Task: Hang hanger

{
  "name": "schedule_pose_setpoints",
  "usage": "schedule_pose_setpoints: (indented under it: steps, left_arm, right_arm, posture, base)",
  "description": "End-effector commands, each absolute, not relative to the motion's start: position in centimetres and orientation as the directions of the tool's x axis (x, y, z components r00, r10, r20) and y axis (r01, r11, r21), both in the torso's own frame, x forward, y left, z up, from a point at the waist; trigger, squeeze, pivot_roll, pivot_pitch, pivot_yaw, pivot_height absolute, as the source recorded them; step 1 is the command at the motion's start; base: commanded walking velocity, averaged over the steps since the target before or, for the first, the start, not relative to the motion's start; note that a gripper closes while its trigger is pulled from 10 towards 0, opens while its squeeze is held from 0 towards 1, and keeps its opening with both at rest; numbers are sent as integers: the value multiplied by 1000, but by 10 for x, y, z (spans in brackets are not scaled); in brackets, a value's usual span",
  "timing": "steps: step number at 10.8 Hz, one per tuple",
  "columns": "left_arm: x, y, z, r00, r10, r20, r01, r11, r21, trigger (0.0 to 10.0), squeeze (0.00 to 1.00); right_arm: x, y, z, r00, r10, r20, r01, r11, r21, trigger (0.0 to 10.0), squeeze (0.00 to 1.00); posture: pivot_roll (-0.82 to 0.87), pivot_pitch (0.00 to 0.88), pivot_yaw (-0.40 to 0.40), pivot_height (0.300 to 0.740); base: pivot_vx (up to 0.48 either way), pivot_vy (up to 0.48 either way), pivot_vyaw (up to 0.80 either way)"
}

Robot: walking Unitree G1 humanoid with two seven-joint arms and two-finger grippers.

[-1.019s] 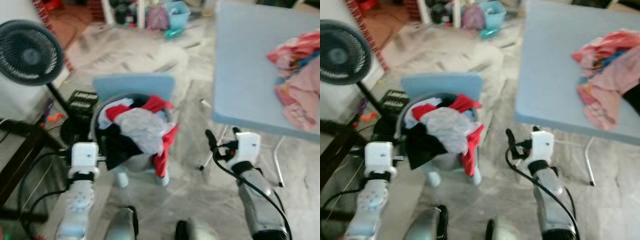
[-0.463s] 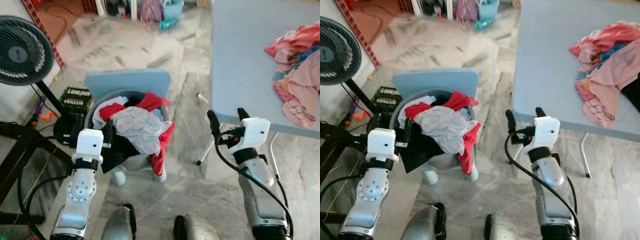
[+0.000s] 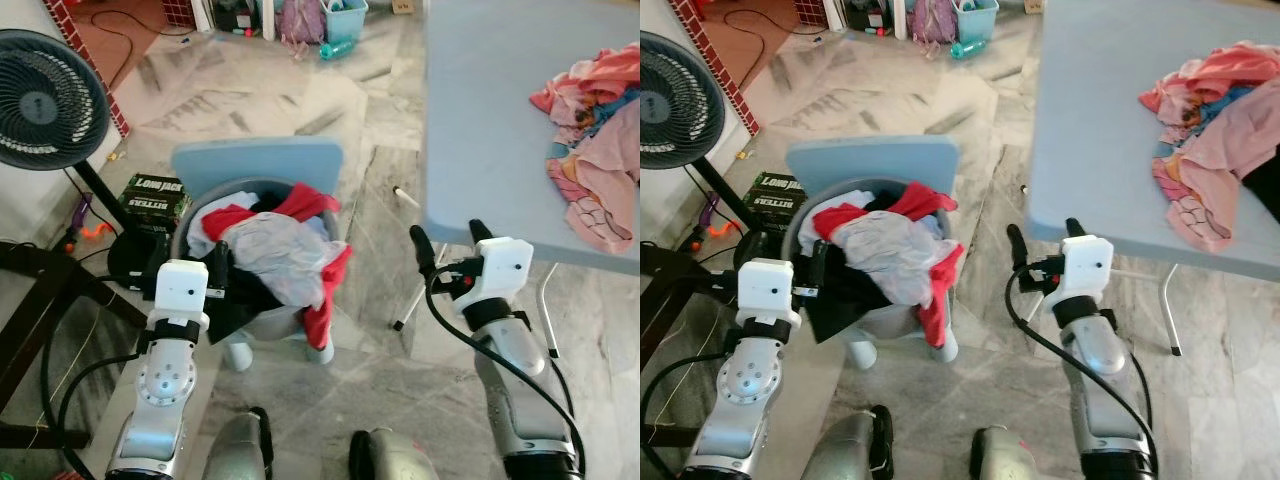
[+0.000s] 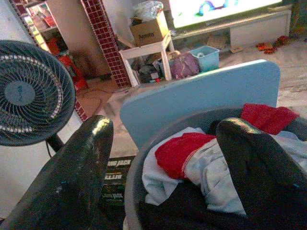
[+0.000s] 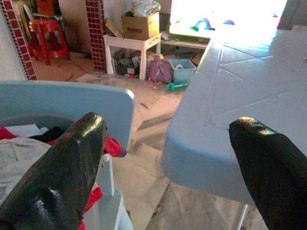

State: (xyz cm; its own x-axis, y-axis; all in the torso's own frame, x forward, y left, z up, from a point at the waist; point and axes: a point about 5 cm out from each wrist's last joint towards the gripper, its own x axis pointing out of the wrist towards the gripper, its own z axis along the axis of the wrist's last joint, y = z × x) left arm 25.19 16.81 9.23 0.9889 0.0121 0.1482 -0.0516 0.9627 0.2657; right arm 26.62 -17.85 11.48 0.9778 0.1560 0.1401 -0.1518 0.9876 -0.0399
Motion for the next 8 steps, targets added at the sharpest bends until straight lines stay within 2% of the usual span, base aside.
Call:
schedule_pose_setpoints:
  steps: [1, 3, 8]
  left_arm:
    - [250, 172, 89, 992, 26, 124, -58, 963, 262, 10000, 0]
    - [250, 171, 88, 993, 16, 120, -47, 963, 265, 10000, 0]
    - [249, 175, 84, 995, 17, 97, -43, 963, 267, 10000, 0]
  right_arm:
    - [265, -178, 112, 981, 147, 123, -144, 989, -29, 10000, 0]
    - [265, -178, 111, 982, 146, 122, -143, 989, -31, 10000, 0]
    - [267, -181, 110, 987, 114, 112, -111, 993, -30, 10000, 0]
  posture:
    - [-2, 180, -36, 740]
    - [-2, 180, -36, 740]
    - [-1, 183, -39, 740]
  base:
    - [0, 480, 0]
    - [0, 480, 0]
    - [0, 0, 0]
